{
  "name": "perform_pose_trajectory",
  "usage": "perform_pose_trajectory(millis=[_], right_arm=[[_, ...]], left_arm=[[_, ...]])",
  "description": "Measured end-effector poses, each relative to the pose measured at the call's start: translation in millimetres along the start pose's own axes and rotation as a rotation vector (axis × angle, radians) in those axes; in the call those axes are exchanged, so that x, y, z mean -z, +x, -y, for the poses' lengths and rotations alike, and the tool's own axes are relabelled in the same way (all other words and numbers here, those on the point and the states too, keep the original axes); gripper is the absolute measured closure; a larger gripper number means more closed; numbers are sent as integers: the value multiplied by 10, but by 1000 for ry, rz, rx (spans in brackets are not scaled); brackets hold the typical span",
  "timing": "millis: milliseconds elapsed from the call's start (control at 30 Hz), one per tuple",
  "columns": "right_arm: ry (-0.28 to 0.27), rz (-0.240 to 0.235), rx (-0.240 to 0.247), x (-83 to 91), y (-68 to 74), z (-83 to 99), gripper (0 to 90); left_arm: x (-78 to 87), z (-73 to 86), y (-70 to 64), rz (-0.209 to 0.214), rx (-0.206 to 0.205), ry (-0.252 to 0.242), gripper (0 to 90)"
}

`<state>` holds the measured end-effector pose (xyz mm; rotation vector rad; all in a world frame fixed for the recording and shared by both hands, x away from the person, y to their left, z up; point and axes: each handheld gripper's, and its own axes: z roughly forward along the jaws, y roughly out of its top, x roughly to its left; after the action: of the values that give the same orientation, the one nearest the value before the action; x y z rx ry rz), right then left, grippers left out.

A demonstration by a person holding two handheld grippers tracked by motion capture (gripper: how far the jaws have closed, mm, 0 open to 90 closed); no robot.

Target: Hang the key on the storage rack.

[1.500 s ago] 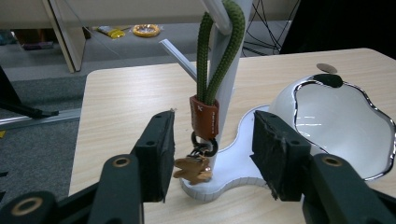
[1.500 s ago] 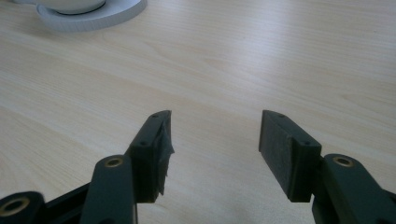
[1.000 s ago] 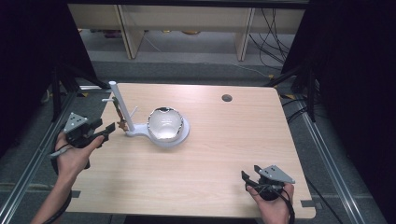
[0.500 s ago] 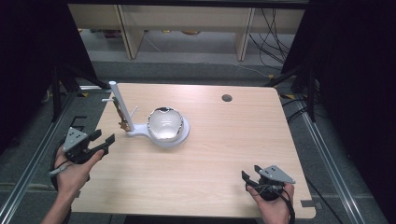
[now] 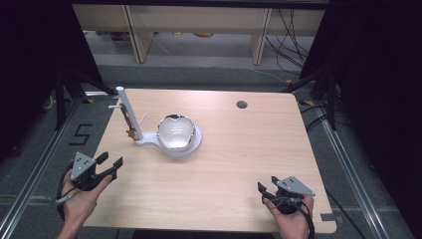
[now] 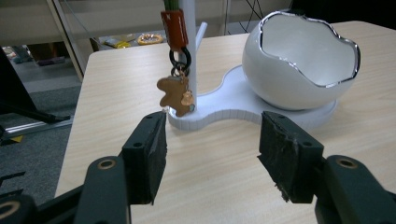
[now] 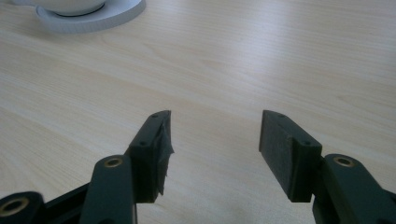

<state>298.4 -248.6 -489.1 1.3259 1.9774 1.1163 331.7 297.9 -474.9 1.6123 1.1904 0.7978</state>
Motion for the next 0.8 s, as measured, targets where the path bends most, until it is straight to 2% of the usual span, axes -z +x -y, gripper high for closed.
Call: perform_pose_trajectory(millis=[233,333,367,600,800], right_arm=[[6,3,1,7,3,-1,445],[12,8,-13,8,18,4,444],[10,3,-1,3,11,3,444],[0,-2,-1,-6,11,8,443],[-1,-9,-8,-13,12,17,440]], left_arm=[[-13,226,13,-23,-2,-2,412],[-35,320,13,-19,-3,-13,409],[-45,345,16,-16,-5,-18,408],[-69,424,-14,-14,-28,-34,402],[-81,466,-37,-6,-28,-28,398]])
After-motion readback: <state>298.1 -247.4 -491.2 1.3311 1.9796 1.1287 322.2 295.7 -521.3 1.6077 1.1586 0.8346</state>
